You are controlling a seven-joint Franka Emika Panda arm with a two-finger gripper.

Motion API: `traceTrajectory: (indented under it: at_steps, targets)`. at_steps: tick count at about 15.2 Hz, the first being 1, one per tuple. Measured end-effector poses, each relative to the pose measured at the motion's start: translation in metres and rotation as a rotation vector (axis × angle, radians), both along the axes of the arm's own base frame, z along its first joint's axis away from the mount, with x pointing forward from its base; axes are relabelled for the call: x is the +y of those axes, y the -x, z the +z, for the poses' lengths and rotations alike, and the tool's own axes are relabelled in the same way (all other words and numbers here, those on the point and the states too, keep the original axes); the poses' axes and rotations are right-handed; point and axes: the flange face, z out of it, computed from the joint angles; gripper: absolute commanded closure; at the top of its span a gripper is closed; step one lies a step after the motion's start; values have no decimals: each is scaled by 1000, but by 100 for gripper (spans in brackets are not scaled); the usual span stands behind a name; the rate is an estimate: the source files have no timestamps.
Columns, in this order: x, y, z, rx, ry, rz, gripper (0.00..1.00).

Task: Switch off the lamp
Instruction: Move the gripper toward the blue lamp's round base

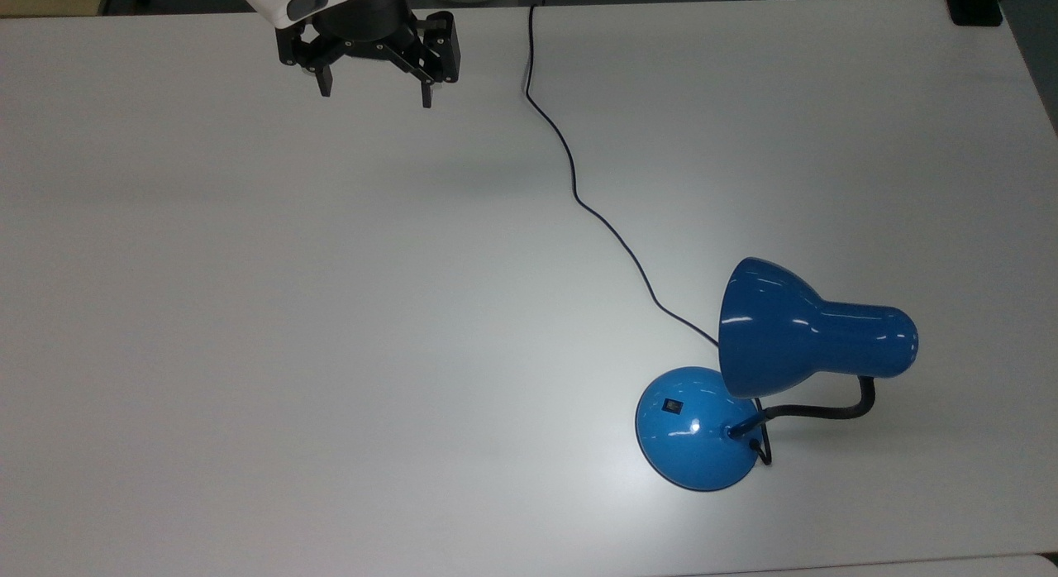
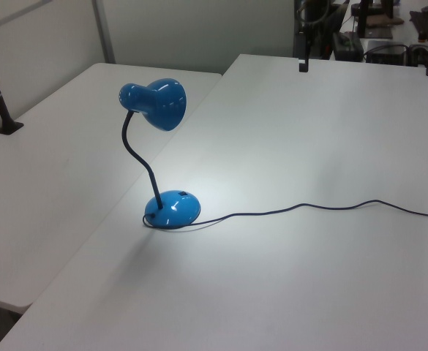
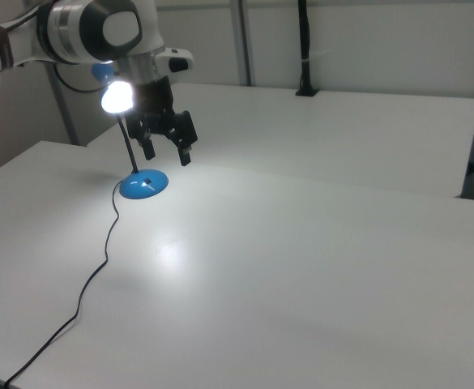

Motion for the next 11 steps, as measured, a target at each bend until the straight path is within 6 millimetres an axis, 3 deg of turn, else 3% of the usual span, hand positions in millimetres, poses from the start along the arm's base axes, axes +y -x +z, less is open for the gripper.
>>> traceTrajectory:
  at_steps: [8, 10, 11]
  targets:
    - [-2, 0, 0, 0, 0, -5, 3]
    - [-2, 0, 0, 0, 0, -5, 21]
    - [-2, 0, 0, 0, 0, -4, 40]
